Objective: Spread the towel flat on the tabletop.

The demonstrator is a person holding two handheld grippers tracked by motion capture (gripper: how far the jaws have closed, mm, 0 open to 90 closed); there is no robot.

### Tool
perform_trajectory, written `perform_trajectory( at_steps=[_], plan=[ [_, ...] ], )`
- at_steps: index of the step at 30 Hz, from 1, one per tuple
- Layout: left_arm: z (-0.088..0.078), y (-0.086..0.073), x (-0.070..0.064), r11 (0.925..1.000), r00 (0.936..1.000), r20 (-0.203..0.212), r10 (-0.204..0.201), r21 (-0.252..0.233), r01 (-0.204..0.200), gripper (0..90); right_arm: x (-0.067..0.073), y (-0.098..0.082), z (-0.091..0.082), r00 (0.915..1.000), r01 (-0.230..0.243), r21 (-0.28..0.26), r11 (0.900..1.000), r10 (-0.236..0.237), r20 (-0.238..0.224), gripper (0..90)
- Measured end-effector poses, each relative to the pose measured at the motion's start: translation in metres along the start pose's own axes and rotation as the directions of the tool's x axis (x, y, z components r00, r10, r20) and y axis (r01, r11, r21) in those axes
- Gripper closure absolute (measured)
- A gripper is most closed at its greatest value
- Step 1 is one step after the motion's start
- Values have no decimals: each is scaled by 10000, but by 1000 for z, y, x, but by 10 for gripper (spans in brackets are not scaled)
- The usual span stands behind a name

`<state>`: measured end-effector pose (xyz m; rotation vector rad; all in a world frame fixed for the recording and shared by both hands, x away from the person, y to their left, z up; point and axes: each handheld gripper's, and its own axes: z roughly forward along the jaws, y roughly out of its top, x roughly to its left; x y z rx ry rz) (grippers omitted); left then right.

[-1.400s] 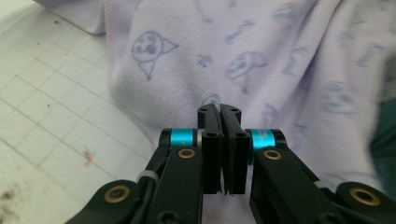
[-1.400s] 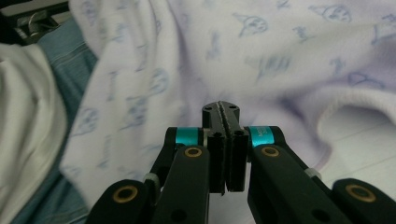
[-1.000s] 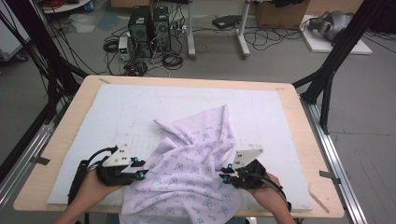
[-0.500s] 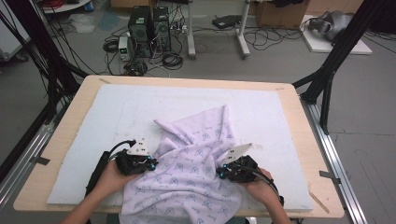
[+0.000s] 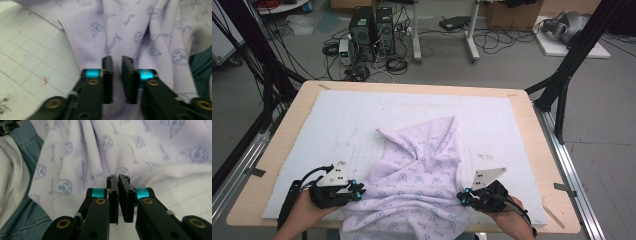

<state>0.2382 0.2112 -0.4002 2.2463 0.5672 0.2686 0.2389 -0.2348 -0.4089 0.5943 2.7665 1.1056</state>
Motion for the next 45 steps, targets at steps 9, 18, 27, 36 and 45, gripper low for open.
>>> perform_trajectory(
  at_steps=[9,18,27,36,45],
  plan=[
    [42,36,33,9993,9987,-515,38,-370,-57,551,-36,21,26,9976,-131,97,9999,124,679,642],
    [87,33,51,9964,9997,69,-222,824,215,839,-48,22,41,9982,-360,427,9984,339,498,725],
    [37,16,54,9987,9957,-885,-267,408,304,898,-37,20,30,9995,-179,430,9989,168,254,859],
    [46,31,56,9994,9989,-354,-304,-151,299,661,-37,8,7,9989,-361,412,9985,348,329,856],
    [87,42,65,9977,9987,-26,-503,459,504,567,-47,17,4,9977,-531,-436,9976,549,395,637]
  ],
)
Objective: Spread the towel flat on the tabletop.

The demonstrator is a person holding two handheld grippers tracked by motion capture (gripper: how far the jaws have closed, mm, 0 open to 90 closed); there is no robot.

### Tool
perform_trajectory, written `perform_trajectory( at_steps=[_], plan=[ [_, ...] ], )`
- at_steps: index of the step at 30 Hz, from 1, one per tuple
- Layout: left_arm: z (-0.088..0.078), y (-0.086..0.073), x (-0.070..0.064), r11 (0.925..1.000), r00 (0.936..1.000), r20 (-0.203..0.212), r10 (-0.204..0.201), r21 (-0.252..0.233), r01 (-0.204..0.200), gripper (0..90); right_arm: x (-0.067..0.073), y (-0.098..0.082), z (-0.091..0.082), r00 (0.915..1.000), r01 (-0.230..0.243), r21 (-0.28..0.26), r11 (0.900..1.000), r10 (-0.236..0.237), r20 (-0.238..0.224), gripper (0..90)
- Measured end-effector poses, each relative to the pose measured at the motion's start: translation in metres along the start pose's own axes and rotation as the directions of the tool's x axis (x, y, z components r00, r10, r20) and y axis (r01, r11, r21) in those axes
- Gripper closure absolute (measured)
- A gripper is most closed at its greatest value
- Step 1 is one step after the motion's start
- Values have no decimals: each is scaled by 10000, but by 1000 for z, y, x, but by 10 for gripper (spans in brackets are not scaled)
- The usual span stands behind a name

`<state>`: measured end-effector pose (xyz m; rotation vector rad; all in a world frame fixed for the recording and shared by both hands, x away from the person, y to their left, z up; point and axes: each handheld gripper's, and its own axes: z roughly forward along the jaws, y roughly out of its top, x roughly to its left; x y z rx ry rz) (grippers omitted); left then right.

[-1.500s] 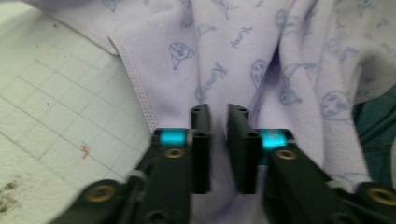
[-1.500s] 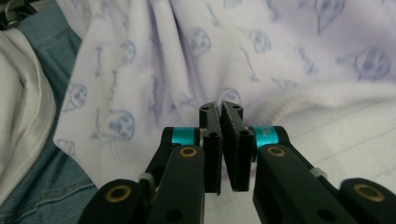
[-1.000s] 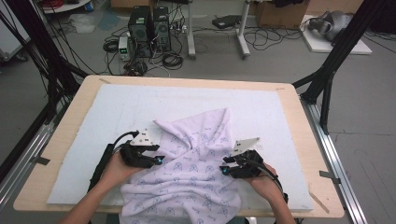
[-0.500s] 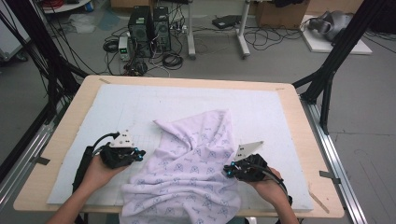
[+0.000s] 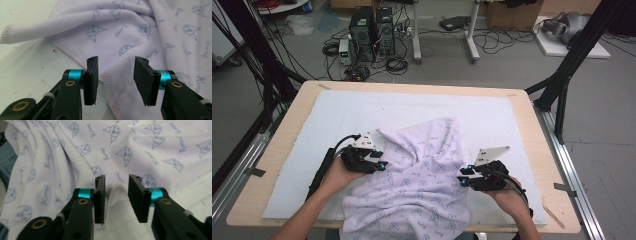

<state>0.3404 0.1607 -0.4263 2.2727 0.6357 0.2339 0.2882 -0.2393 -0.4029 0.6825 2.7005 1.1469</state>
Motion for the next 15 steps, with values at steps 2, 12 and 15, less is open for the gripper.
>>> perform_trajectory(
  at_steps=[2,12,15],
  plan=[
    [6,-3,2,9992,9998,200,19,399,-27,725,-2,2,11,9999,61,165,9998,-59,-129,610],
    [-33,-10,2,9999,9977,-659,148,-56,-152,824,0,0,28,9975,99,855,9963,-39,-708,870],
    [-49,-16,4,9998,9957,-925,78,-198,-96,824,4,-1,24,9971,135,873,9961,-69,-753,873]
  ],
)
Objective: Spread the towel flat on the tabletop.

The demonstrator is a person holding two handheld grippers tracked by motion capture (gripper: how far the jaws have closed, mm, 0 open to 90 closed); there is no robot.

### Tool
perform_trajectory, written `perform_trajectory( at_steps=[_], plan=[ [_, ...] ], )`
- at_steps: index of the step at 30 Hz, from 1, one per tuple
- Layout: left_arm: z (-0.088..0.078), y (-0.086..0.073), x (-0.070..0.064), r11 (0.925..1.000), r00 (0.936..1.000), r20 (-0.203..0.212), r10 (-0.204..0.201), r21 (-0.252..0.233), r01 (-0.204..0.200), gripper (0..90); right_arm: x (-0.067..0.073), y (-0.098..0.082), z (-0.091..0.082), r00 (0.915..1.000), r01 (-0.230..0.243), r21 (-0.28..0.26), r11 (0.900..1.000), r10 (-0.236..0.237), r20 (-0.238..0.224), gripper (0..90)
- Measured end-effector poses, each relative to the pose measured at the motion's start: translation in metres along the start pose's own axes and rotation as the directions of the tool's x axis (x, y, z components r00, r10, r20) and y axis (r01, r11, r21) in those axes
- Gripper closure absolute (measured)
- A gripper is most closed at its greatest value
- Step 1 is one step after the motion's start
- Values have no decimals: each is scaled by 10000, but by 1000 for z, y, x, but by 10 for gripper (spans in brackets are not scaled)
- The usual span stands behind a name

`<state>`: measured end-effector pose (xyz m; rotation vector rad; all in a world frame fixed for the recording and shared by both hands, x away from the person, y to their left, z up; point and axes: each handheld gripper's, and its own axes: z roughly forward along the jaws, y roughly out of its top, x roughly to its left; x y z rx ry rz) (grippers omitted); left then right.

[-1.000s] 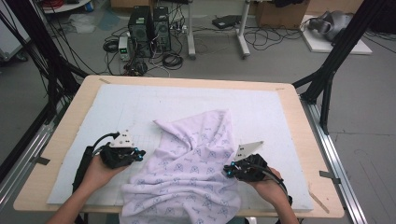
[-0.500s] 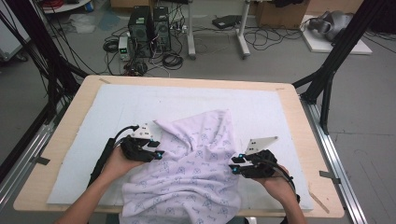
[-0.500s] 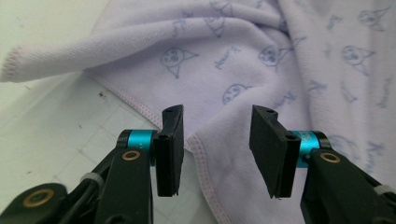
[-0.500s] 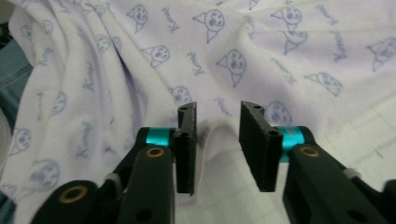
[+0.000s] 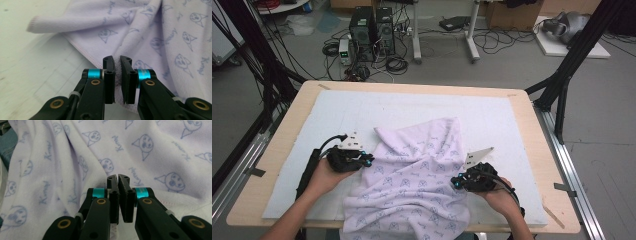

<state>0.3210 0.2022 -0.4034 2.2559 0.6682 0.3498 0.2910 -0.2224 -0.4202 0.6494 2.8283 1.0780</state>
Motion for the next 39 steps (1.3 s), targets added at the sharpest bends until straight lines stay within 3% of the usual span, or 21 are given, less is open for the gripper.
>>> perform_trajectory(
  at_steps=[4,9,12,15,18,20,21,23,26,29,30,31,34,36,37,39],
  plan=[
    [-19,-11,4,10000,9997,-231,-90,-17,90,823,8,-3,-1,9998,91,42,9999,-91,-174,877],
    [-33,-23,1,10000,10000,46,-73,38,73,808,19,-7,-5,9979,187,152,9997,-177,-621,870],
    [-35,-22,9,9990,9990,-23,-450,-62,450,645,16,-2,-16,9994,116,-284,9995,-125,-325,795],
    [-31,-17,19,9960,9966,40,-829,-329,830,578,5,8,-24,9995,79,-731,9973,-57,299,740],
    [-17,-14,25,9941,9941,119,-1076,-158,1077,568,-13,15,-22,9964,-106,-1058,9943,193,820,688],
    [-3,-15,26,9928,9925,388,-1161,333,1149,550,-22,16,-14,9952,-424,-862,9954,497,845,638],
    [2,-15,25,9926,9929,486,-1090,590,1061,536,-25,16,-9,9962,-545,-621,9966,585,646,625],
    [10,-16,21,9923,9942,601,-889,912,832,547,-22,16,-2,9979,-322,-303,9990,338,556,615],
    [19,-17,15,9896,9965,665,-514,1375,418,691,-18,12,6,9980,-295,-68,9995,298,549,654],
    [19,-16,13,9906,9972,650,-357,1344,267,796,-17,4,11,9976,-289,392,9988,263,639,811],
    [19,-17,13,9905,9972,638,-394,1339,306,802,-17,3,9,9978,-284,311,9991,265,608,880],
    [17,-17,14,9907,9977,581,-339,1338,259,805,-16,2,7,9976,-289,371,9989,265,646,893],
    [12,-17,18,9922,9986,333,-406,1192,364,811,-15,-3,1,9981,-177,739,9971,133,603,895],
    [8,-17,20,9938,9974,407,-592,969,550,811,-13,-7,-2,9977,-251,860,9960,196,642,895],
    [5,-17,21,9945,9971,466,-597,893,553,807,-12,-8,-6,9976,-211,746,9970,161,672,893],
    [-3,-16,27,9945,9937,488,-1011,309,996,730,-13,-5,-14,9970,-214,150,9997,202,752,860]
  ],
)
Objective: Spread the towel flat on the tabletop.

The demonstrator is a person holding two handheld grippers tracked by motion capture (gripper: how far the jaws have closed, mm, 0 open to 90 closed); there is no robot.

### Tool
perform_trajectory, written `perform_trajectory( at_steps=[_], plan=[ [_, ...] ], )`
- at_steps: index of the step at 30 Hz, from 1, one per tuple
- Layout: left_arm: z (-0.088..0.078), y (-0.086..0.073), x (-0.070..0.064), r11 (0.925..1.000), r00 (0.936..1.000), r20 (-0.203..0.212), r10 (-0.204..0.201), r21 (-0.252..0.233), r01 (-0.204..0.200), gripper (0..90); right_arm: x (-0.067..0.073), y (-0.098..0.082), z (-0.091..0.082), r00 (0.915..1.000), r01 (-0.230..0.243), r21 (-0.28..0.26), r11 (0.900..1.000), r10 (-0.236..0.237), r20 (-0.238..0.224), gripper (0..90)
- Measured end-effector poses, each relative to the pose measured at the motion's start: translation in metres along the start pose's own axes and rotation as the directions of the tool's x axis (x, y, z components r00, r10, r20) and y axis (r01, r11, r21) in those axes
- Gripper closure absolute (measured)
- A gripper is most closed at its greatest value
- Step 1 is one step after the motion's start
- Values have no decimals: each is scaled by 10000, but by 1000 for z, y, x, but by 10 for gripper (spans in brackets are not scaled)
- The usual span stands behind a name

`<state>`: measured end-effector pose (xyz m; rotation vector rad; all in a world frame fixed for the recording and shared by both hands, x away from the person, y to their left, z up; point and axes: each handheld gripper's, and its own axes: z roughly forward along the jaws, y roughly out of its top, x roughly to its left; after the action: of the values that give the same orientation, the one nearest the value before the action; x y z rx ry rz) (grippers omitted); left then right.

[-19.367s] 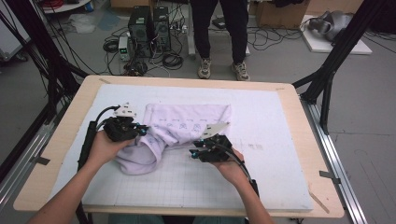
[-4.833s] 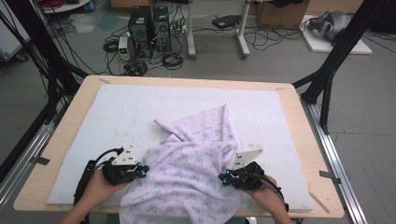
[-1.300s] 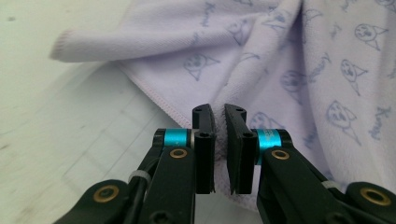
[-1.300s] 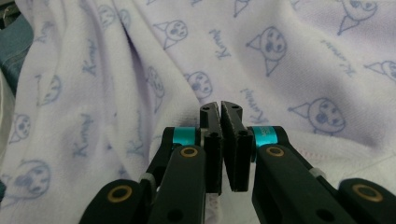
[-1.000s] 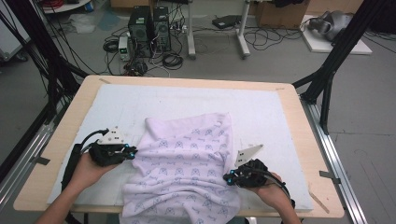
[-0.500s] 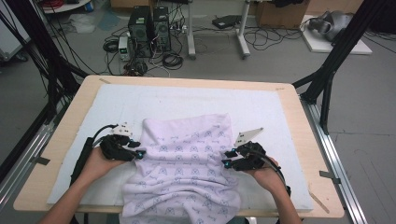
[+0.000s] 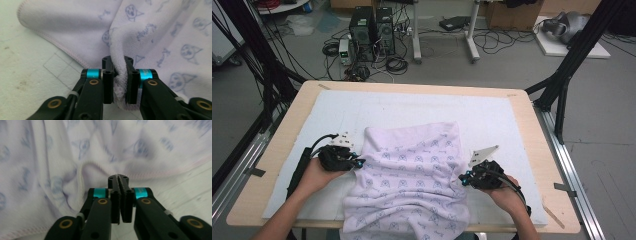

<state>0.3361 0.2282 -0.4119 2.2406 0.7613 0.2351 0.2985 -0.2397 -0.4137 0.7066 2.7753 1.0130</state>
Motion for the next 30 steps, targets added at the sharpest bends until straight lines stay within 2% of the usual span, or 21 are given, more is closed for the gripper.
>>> perform_trajectory(
  at_steps=[3,4,7,9,11,13,14,15,17,19,20,21,22,23,24,25,27,28,30],
  plan=[
    [-9,3,11,9977,9990,-151,-430,-531,422,629,-9,16,-10,9992,120,-699,9975,-92,394,796],
    [-11,6,16,9961,9979,-248,-599,-668,581,617,-12,21,-11,9989,133,-794,9968,-96,462,788],
    [-8,12,27,9899,9933,-407,-1080,-969,1036,628,-36,39,-5,9987,75,-988,9951,-25,501,754],
    [2,16,32,9906,9908,-754,-1126,-869,1060,651,-51,48,4,9980,-50,-911,9958,107,625,712],
    [15,19,35,9938,9884,-1112,-1038,-506,987,655,-65,53,17,9970,-220,-828,9963,280,726,671],
    [27,20,38,9952,9812,-1665,-973,-218,950,645,-75,56,29,9945,-382,-781,9962,455,938,655],
    [31,19,40,9946,9778,-1821,-1040,-205,1019,633,-79,57,35,9936,-368,-714,9968,441,1036,653],
    [36,18,43,9922,9712,-2030,-1248,-250,1223,627,-83,57,38,9917,-400,-610,9973,471,1199,646],
    [43,17,48,9873,9677,-1957,-1588,-413,1537,623,-94,59,45,9854,-637,-449,9970,700,1552,627],
    [51,16,48,9869,9685,-1896,-1612,-302,1584,622,-102,59,50,9804,-773,-241,9967,804,1801,613],
    [52,17,47,9879,9682,-1966,-1545,-417,1492,632,-105,58,52,9791,-854,-159,9962,868,1837,610],
    [53,17,47,9874,9715,-1778,-1571,-487,1508,680,-106,58,54,9794,-912,-105,9958,916,1802,611],
    [55,18,46,9883,9724,-1787,-1503,-527,1431,771,-108,57,58,9808,-919,-23,9958,910,1726,615],
    [56,19,45,9888,9729,-1787,-1468,-535,1393,824,-108,56,61,9808,-1078,78,9941,1051,1643,635],
    [56,20,45,9884,9718,-1820,-1502,-493,1435,855,-110,55,61,9813,-1232,-65,9924,1228,1485,706],
    [57,22,45,9880,9711,-1824,-1540,-425,1487,862,-110,55,61,9787,-1467,-128,9891,1470,1430,837],
    [57,27,45,9930,9620,-2466,-1173,-189,1163,870,-109,58,61,9812,-1375,29,9905,1358,1374,876],
    [56,29,47,9931,9594,-2576,-1150,-89,1167,872,-109,59,60,9811,-1361,128,9906,1329,1407,879],
    [53,35,52,9909,9531,-2712,-1342,-320,1304,873,-109,63,56,9790,-1302,46,9915,1278,1592,883]
  ],
)
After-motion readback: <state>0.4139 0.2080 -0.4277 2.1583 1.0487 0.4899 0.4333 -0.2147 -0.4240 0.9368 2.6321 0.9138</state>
